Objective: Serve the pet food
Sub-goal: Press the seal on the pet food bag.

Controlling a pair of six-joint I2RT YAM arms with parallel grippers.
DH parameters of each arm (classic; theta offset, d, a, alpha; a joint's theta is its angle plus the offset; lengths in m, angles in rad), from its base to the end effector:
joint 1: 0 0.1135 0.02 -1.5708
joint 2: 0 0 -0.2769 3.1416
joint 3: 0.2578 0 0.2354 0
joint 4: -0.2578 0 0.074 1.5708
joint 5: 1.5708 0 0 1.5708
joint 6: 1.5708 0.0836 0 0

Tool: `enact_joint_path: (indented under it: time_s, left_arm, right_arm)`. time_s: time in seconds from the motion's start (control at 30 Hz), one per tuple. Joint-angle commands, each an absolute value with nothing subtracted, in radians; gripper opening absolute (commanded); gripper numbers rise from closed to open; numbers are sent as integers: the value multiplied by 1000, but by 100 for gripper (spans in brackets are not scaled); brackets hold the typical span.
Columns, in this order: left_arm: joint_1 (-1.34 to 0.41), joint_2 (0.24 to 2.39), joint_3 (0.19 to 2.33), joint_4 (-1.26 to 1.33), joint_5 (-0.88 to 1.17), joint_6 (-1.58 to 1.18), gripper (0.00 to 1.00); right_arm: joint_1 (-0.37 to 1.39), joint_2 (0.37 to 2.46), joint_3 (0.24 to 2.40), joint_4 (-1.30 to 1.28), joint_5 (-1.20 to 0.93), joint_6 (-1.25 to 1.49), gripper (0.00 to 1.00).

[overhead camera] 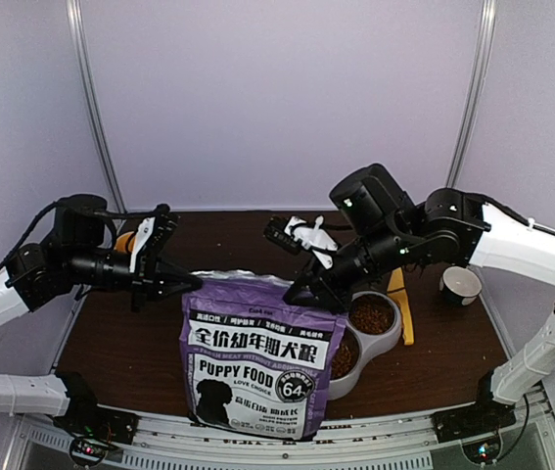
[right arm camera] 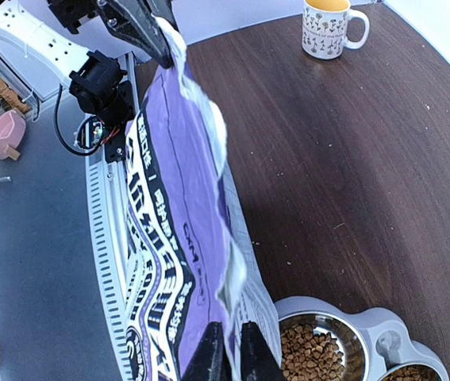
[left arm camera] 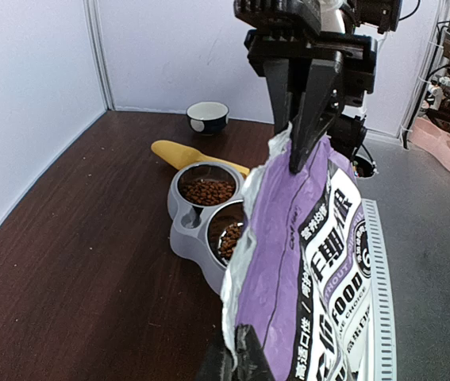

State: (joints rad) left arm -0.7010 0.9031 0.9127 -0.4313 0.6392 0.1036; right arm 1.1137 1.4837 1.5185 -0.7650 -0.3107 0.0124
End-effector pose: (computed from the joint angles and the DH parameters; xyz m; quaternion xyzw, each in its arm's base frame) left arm 0.1240 -0.1699 0.3354 0.4691 0.6664 -0.4039 0.4155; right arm 0.1252 0.3126 0.3548 -0.5257 0.7356 0.3346 0.2655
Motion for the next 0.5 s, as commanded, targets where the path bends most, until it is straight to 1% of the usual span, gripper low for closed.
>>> enact_joint_path:
  time_s: [0.0, 0.03, 0.23, 0.3, 0.37, 0.43, 0.47]
  left_arm:
    - [-678, 846, 918, -337, 582, 98, 0]
    - [-677, 842, 914, -334, 581, 98, 0]
    - [-674, 842, 914, -328, 580, 97, 0]
    - [-672, 841, 914, -328, 581, 95, 0]
    - [-672, 839, 913, -327, 580, 95, 0]
    - [-673, 838, 911, -327, 580, 95, 0]
    - [-672, 838, 911, -325, 580, 95, 0]
  right_arm:
    - [1098, 1434, 1477, -866, -238, 30, 2]
    - [1099, 1429, 1470, -867, -240, 30, 0]
    - [1100, 1409, 1464, -857, -235, 34, 0]
    - [1098, 1405, 1459, -854, -230, 35, 6]
    - [1099, 1402, 1450, -854, -223, 38, 7]
    - [1098, 1402, 1439, -855, -222, 38, 7]
    - [1097, 1402, 1436, -856, -222, 38, 4]
